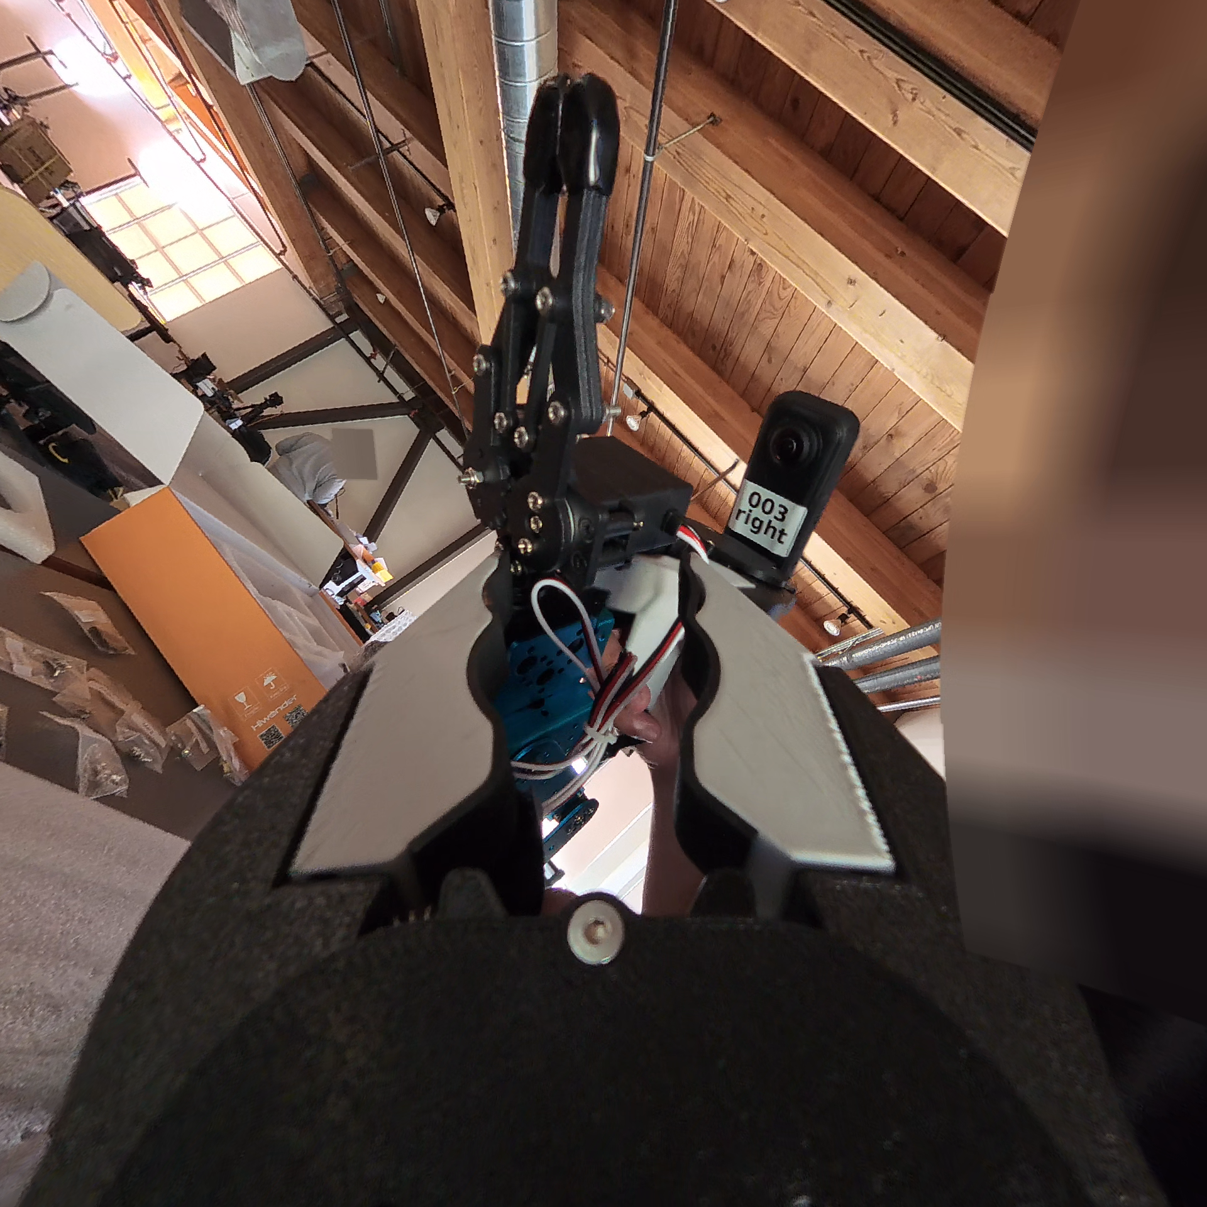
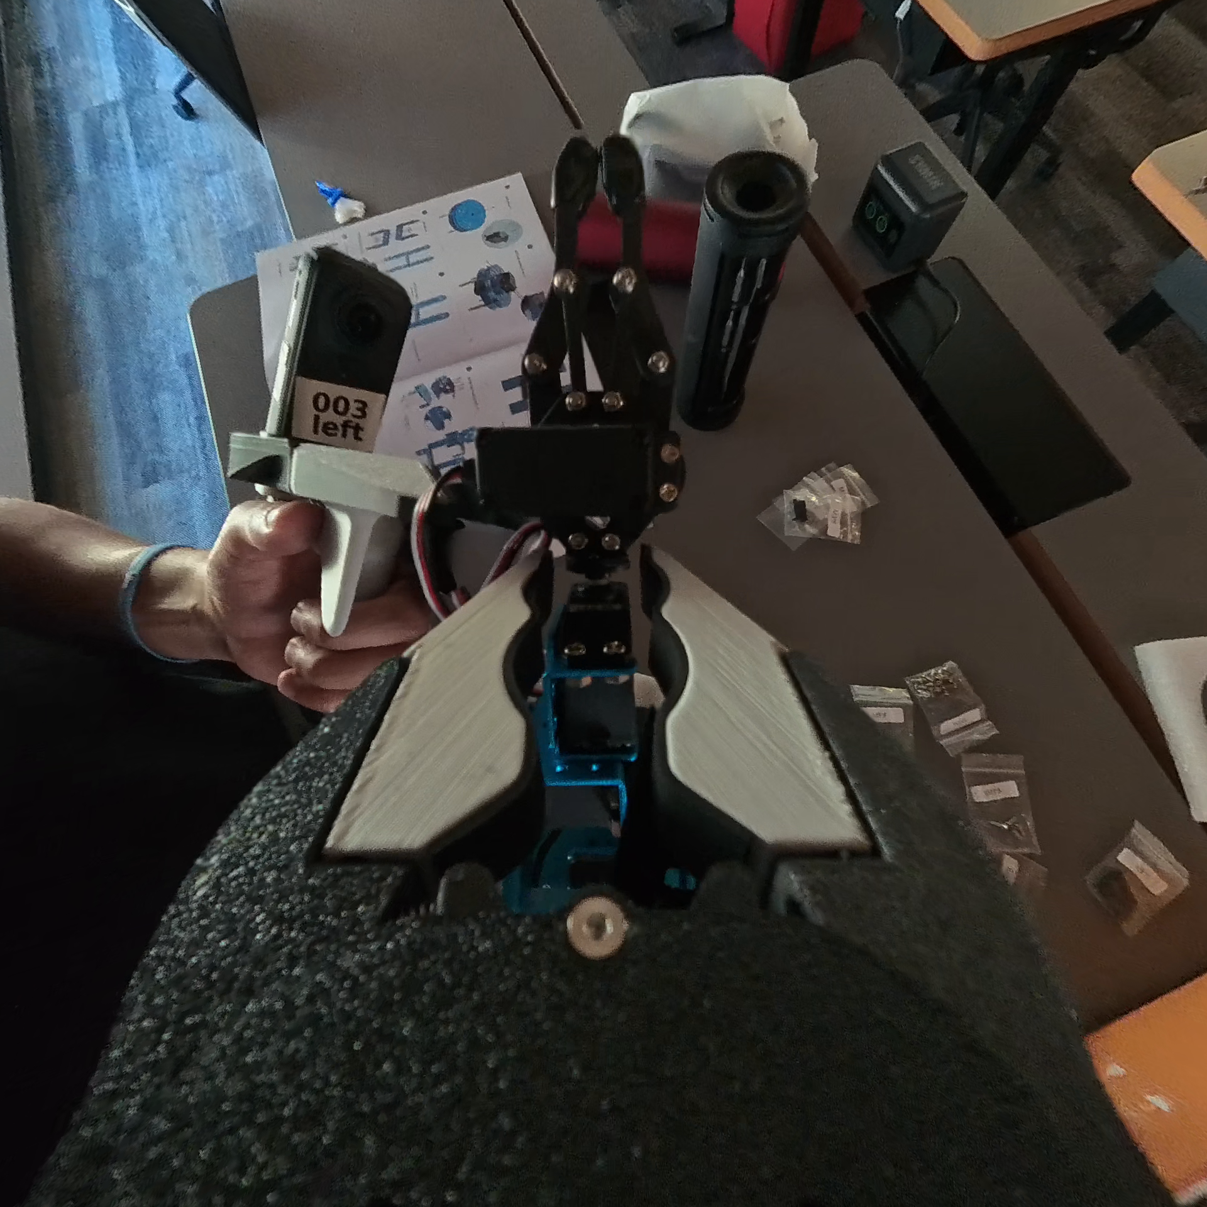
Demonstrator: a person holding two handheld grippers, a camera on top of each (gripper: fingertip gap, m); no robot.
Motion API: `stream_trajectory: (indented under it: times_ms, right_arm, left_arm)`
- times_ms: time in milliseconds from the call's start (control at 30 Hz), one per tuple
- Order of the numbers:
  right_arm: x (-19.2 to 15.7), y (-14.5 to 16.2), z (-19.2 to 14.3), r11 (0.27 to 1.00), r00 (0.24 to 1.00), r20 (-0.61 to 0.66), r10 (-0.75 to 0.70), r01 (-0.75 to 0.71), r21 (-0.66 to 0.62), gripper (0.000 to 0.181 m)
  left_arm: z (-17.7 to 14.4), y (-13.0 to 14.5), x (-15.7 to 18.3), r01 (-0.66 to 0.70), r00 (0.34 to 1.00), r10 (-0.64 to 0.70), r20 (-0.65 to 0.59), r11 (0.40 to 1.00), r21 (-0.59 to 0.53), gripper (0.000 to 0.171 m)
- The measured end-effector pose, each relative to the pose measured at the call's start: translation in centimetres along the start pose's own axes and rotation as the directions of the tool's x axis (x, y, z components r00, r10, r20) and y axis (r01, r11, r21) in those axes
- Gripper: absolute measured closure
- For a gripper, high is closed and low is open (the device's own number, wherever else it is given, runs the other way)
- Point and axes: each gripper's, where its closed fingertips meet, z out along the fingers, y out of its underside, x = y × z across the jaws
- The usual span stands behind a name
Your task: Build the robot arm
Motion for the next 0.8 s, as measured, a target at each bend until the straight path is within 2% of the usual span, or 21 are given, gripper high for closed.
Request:
stream_trajectory:
  times_ms: [267,667,800]
  right_arm:
    - [0.0,-0.01,0.37,0.999,0.999,0.041,0.029,-0.028,-0.028,0.16]
    - [0.21,-0.29,0.14,0.974,0.97,0.095,0.223,-0.225,0.012,0.164]
    - [-0.11,-0.64,-0.5,0.97,0.961,0.146,0.233,-0.241,0.038,0.158]
  left_arm:
    - [0.01,0.06,0.06,-0.007,1.0,0.007,0.002,1.0,0.007,0.121]
    - [0.25,0.17,0.02,-0.029,1.0,0.029,0.003,1.0,0.0,0.121]
    - [0.14,0.11,0.0,-0.028,1.0,0.028,0.003,1.0,-0.002,0.122]
